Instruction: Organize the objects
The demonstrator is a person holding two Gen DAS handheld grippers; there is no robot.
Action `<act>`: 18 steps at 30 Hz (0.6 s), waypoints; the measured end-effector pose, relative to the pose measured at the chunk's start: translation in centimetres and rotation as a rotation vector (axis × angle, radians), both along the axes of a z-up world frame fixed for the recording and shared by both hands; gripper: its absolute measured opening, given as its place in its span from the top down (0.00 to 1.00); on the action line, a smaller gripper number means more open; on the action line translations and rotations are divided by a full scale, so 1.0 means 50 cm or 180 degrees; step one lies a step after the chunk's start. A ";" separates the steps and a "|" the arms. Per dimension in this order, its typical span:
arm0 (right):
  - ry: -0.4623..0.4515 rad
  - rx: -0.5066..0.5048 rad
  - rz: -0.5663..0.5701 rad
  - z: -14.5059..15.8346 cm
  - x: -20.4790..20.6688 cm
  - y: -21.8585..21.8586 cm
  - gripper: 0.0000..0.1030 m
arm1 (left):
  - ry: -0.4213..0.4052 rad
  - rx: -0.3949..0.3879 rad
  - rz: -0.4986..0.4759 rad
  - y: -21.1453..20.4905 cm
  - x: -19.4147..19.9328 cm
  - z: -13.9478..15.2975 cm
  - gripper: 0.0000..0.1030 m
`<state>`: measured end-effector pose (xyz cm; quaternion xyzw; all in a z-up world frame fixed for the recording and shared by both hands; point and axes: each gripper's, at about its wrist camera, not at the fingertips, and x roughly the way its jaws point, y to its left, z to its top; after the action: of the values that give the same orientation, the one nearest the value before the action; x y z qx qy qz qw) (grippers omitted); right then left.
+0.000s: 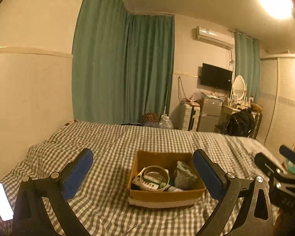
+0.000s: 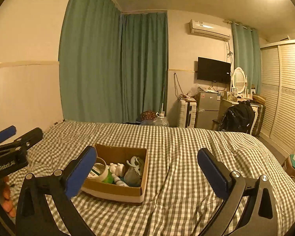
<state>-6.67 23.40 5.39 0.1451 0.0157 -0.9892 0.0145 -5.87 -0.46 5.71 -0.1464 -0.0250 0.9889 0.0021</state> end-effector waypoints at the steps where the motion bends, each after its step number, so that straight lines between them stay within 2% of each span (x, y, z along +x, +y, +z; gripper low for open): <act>1: -0.0005 0.0017 -0.0001 -0.010 -0.002 0.000 0.00 | 0.0010 -0.0053 0.0019 0.003 0.005 -0.011 0.00; 7: 0.0023 -0.0005 -0.0053 -0.066 -0.012 0.007 0.00 | -0.0051 -0.0284 0.0000 0.024 0.008 -0.077 0.00; 11: -0.0049 -0.0011 -0.0053 -0.100 -0.026 0.012 0.00 | -0.0110 -0.0326 -0.0041 0.036 0.007 -0.108 0.00; 14: -0.0130 -0.0112 -0.0058 -0.119 -0.039 0.023 0.00 | -0.0157 -0.0372 0.0047 0.041 0.002 -0.125 0.00; 18: -0.0160 -0.0124 -0.0073 -0.128 -0.040 0.030 0.00 | -0.0214 -0.0349 0.0020 0.039 -0.003 -0.137 0.00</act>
<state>-8.69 24.92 -1.00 0.1697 -0.0057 -0.9855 0.0063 -6.03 1.49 -1.16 -0.1794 0.0288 0.9833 -0.0100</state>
